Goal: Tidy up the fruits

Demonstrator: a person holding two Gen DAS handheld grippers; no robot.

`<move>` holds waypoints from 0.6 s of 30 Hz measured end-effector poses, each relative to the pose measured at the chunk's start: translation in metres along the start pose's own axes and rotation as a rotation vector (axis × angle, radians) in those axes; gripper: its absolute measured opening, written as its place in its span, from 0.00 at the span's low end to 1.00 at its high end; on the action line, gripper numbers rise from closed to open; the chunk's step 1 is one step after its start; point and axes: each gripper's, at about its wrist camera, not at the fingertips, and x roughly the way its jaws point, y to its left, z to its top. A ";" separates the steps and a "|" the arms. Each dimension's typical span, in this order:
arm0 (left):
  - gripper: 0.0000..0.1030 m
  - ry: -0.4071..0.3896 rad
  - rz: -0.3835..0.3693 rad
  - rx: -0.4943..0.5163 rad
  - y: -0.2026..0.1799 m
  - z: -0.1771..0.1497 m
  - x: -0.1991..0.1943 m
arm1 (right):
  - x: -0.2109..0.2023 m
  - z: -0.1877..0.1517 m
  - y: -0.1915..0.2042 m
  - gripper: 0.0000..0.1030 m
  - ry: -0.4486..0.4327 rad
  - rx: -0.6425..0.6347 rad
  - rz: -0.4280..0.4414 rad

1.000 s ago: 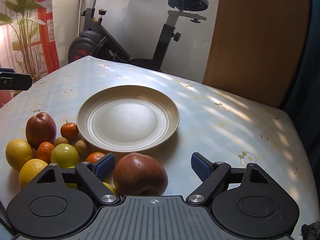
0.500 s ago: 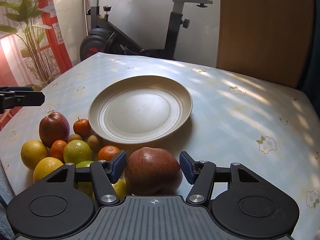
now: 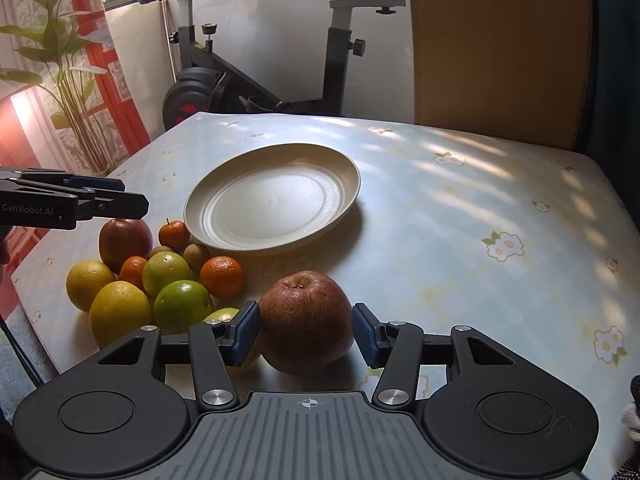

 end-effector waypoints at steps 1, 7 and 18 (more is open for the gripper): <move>0.61 0.005 -0.010 0.004 -0.002 0.000 0.002 | -0.001 -0.002 0.000 0.46 0.001 0.000 0.001; 0.58 0.029 -0.038 0.028 -0.012 0.002 0.013 | -0.005 -0.015 -0.003 0.46 0.017 0.006 0.010; 0.57 0.074 -0.127 0.035 -0.028 0.002 0.027 | -0.005 -0.024 0.002 0.50 0.024 -0.021 -0.007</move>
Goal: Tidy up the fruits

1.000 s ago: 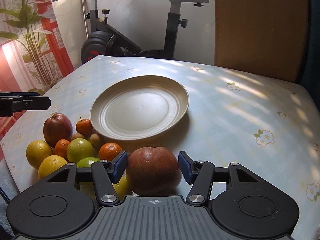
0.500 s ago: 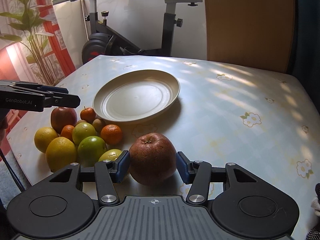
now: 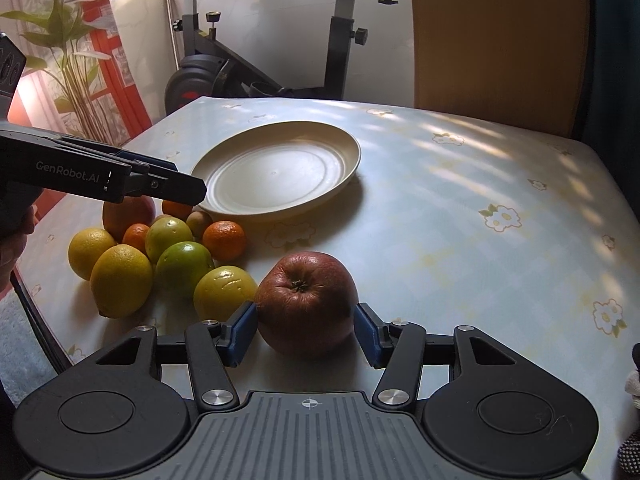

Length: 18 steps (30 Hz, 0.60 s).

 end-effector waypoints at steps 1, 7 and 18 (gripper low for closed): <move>0.57 0.001 -0.006 -0.001 -0.001 0.001 0.001 | 0.000 -0.001 0.000 0.50 0.000 0.000 -0.001; 0.57 0.036 -0.042 0.022 -0.013 0.006 0.014 | 0.002 -0.004 0.000 0.50 0.002 -0.006 0.004; 0.56 0.077 -0.197 0.029 -0.032 0.011 0.030 | 0.012 -0.009 0.000 0.51 0.010 -0.032 0.016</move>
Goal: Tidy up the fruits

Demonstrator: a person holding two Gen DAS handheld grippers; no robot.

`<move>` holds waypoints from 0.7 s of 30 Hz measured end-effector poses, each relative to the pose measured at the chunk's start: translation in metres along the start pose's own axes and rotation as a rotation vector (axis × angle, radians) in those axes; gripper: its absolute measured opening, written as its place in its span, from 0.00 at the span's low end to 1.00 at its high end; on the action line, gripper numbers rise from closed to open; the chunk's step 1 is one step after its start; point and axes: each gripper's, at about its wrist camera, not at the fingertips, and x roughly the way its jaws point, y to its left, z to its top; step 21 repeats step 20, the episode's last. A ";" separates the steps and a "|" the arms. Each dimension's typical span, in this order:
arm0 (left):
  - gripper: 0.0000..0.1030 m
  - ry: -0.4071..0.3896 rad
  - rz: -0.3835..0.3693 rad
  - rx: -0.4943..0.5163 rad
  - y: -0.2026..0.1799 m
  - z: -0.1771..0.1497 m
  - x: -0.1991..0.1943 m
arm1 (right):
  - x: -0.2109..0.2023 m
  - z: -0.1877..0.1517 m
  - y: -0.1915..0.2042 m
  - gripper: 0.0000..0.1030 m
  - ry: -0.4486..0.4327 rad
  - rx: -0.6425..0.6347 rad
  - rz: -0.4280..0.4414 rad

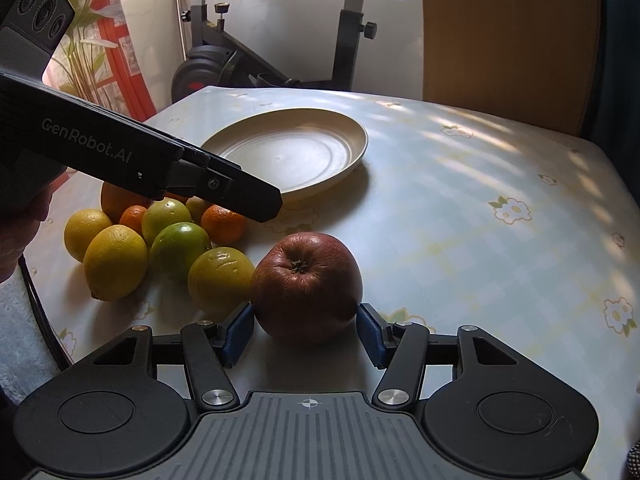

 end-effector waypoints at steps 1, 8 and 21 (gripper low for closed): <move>0.56 0.007 -0.015 -0.003 0.000 0.000 0.002 | 0.000 0.000 0.000 0.51 -0.002 -0.004 0.002; 0.47 0.061 -0.085 -0.035 0.004 0.000 0.018 | -0.003 0.000 -0.005 0.46 -0.023 -0.004 -0.051; 0.47 0.082 -0.119 -0.079 0.010 0.009 0.033 | 0.002 0.000 -0.008 0.46 -0.016 -0.037 -0.098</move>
